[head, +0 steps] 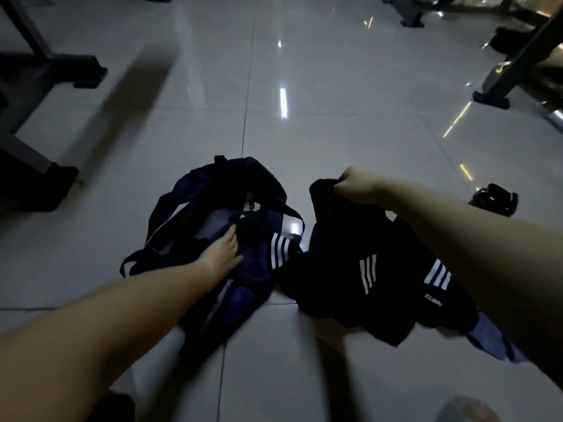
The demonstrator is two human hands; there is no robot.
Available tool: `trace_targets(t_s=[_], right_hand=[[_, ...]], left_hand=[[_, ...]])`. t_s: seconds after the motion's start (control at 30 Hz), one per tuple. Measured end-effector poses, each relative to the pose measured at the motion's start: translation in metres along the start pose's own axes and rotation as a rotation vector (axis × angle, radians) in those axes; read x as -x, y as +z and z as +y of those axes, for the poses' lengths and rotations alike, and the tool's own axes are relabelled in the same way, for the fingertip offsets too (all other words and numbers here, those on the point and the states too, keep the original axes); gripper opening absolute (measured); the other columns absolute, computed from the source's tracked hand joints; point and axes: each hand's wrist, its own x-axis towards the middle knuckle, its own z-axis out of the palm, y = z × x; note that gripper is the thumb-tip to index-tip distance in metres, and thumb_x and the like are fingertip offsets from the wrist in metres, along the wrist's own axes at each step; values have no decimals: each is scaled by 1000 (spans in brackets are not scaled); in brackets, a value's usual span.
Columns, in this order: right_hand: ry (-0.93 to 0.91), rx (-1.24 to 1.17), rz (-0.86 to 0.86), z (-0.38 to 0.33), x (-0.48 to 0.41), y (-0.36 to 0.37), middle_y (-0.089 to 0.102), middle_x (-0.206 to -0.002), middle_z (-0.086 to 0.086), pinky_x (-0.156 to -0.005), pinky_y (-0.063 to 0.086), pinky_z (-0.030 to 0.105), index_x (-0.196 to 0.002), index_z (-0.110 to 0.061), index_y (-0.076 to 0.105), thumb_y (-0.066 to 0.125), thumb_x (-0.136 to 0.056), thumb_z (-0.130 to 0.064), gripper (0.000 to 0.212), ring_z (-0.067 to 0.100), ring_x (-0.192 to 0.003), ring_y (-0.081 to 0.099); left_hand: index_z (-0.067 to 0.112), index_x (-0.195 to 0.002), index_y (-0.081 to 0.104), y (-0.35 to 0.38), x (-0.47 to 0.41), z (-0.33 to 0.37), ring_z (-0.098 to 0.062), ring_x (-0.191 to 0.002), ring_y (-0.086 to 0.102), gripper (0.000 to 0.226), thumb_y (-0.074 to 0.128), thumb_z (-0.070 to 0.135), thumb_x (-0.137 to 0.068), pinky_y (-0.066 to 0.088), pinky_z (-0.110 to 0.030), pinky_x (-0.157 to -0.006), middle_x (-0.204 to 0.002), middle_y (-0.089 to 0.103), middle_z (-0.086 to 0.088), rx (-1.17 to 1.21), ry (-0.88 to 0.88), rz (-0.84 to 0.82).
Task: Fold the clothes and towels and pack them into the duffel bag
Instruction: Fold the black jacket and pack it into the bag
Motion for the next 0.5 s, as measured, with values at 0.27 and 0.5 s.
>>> trace_targets(t_s=[0.27, 0.5], right_hand=[[-14, -196, 33, 1, -10, -11, 53, -81, 14, -61, 33, 30, -90, 1, 66, 52, -95, -14, 21, 23, -70, 51], [-80, -354, 52, 4, 17, -45, 52, -75, 9, -58, 35, 28, -83, -5, 62, 54, -93, -7, 14, 20, -66, 51]], left_hand=[[10, -162, 5, 14, -8, -115, -44, -152, 14, 92, 29, 72, -98, 3, -67, -120, -165, 19, -23, 244, -342, -118], [26, -155, 37, -66, 0, -144, -25, -137, 48, 84, 77, 44, -84, 41, -31, -105, -154, 46, -1, 1287, -167, 41]])
